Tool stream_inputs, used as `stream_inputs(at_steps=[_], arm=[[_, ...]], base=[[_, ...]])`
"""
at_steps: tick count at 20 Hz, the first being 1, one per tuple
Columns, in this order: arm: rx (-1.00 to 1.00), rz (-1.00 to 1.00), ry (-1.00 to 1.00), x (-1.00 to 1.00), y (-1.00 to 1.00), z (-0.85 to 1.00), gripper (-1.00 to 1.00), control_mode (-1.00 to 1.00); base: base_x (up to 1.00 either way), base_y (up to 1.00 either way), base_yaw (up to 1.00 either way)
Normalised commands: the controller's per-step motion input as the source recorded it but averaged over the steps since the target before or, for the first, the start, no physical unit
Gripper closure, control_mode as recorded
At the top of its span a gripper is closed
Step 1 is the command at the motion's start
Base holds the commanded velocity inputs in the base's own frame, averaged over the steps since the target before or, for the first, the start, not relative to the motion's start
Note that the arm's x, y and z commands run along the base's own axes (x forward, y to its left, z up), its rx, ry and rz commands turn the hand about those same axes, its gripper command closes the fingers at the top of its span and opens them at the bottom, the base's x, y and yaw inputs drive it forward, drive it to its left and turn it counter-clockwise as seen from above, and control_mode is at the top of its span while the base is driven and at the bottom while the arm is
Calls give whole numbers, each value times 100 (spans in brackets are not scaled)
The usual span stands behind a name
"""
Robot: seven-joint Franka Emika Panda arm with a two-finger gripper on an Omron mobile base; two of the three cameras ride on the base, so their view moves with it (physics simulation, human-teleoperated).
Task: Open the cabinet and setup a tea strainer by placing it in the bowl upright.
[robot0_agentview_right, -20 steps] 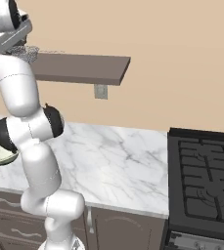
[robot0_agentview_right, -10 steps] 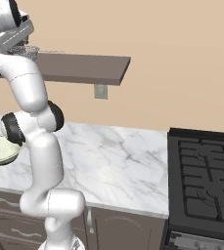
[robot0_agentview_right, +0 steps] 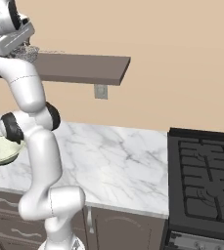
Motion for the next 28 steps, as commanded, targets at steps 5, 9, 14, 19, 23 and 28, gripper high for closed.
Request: stream_inputs(at_steps=[5,9,14,19,23,28], arm=[[-6,1,0,22,7,-5,-100,-100],[-4,4,0,3,8,-3,-100,-100],[0,10,0,-3,6,0,-100,-100],[0,10,0,-4,2,0,-100,-100],[0,9,0,0,6,0,-100,-100],[0,9,0,0,11,-1,-100,-100]], base=[[0,0,0],[0,0,0],[0,0,0],[0,0,0],[0,0,0],[0,0,0]])
